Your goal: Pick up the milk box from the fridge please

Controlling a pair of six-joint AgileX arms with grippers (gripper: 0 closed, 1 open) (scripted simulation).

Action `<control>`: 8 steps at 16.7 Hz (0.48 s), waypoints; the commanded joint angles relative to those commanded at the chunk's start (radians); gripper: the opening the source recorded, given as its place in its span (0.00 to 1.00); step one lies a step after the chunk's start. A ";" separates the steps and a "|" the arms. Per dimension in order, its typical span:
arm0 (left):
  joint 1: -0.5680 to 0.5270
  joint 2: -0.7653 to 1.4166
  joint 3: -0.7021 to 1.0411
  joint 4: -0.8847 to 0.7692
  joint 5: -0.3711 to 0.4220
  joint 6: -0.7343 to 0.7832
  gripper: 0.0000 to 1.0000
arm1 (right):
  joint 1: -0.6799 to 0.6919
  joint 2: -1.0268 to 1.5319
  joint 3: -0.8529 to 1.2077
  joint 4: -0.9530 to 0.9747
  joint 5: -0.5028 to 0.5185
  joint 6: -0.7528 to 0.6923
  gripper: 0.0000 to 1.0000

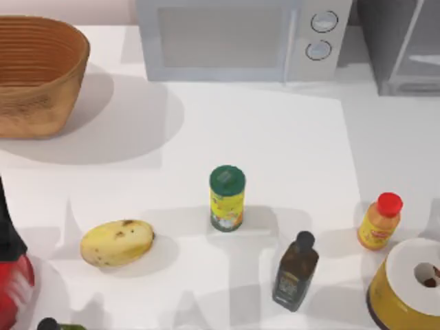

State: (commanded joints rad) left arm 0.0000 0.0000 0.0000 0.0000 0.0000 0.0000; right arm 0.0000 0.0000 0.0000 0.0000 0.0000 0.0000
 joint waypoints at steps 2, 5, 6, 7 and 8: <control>0.000 0.000 0.000 0.000 0.000 0.000 1.00 | 0.000 0.000 0.000 0.000 0.000 0.000 0.00; 0.000 0.000 0.000 0.000 0.000 0.000 1.00 | -0.003 0.004 0.002 0.002 -0.001 0.002 0.00; 0.000 0.000 0.000 0.000 0.000 0.000 1.00 | -0.002 0.011 0.004 0.007 -0.003 0.002 0.00; 0.000 0.000 0.000 0.000 0.000 0.000 1.00 | 0.000 0.025 0.009 0.018 -0.007 0.003 0.00; 0.000 0.000 0.000 0.000 0.000 0.000 1.00 | 0.004 0.054 0.019 0.039 -0.016 0.004 0.00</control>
State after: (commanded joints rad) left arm 0.0000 0.0000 0.0000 0.0000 0.0000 0.0000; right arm 0.0041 0.0540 0.0189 0.0390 -0.0157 0.0042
